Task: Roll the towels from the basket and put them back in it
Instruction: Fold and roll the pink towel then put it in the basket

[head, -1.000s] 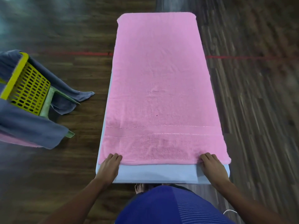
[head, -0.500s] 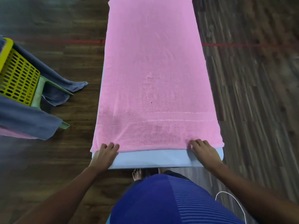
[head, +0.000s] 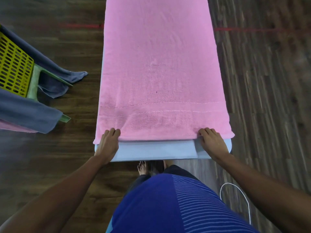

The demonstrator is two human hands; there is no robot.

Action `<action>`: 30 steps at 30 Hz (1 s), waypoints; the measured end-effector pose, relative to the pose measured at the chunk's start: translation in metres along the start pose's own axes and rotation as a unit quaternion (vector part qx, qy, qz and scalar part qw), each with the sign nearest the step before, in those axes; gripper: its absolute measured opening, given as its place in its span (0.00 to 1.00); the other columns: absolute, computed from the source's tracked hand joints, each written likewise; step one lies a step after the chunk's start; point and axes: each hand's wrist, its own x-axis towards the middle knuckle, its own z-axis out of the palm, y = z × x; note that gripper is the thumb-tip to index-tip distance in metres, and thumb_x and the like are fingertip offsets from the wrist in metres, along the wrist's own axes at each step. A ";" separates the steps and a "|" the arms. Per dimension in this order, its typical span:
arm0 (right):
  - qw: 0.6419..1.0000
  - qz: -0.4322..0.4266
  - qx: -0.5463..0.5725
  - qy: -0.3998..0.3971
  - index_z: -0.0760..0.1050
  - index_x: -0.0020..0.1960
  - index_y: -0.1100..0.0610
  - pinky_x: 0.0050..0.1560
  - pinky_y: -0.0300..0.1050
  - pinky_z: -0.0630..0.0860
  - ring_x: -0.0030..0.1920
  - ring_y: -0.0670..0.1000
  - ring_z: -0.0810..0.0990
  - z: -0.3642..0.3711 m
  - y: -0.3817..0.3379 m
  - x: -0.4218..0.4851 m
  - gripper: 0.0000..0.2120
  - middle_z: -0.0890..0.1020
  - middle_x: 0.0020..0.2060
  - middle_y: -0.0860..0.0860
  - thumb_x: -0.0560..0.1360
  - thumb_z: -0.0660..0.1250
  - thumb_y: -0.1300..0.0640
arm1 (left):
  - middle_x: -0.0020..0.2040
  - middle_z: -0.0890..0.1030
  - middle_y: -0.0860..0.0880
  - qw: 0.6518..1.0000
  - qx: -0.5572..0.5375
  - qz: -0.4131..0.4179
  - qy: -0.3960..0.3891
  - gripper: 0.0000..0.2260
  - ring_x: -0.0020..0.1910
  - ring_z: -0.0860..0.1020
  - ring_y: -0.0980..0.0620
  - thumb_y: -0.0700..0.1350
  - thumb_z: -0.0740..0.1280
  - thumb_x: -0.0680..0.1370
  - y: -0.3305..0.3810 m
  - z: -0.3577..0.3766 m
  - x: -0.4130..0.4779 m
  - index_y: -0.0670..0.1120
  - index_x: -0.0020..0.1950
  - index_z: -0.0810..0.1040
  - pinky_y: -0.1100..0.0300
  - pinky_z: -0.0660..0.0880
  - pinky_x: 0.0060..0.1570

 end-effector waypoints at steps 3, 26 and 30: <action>1.000 0.002 0.001 0.005 0.75 0.53 0.61 0.37 0.53 0.72 0.42 0.59 0.74 0.003 0.001 0.000 0.10 0.77 0.46 0.57 0.76 0.58 0.61 | 0.46 0.73 0.43 1.000 -0.011 0.011 0.010 0.13 0.41 0.68 0.44 0.28 0.62 0.72 -0.001 -0.002 0.001 0.42 0.51 0.71 0.46 0.69 0.39; 0.987 0.055 0.096 -0.117 0.78 0.57 0.57 0.54 0.52 0.68 0.51 0.57 0.76 -0.010 0.019 0.002 0.11 0.80 0.51 0.52 0.80 0.59 0.61 | 0.40 0.79 0.41 0.996 -0.081 -0.027 0.020 0.11 0.39 0.76 0.40 0.38 0.57 0.73 -0.032 -0.014 -0.013 0.37 0.44 0.78 0.46 0.74 0.43; 0.980 0.083 0.098 -0.155 0.74 0.55 0.53 0.52 0.52 0.66 0.52 0.56 0.76 -0.015 0.016 0.026 0.07 0.80 0.51 0.51 0.78 0.60 0.58 | 0.38 0.77 0.41 0.995 -0.038 -0.093 0.015 0.06 0.38 0.75 0.38 0.39 0.57 0.74 -0.026 -0.012 0.003 0.42 0.46 0.73 0.44 0.72 0.42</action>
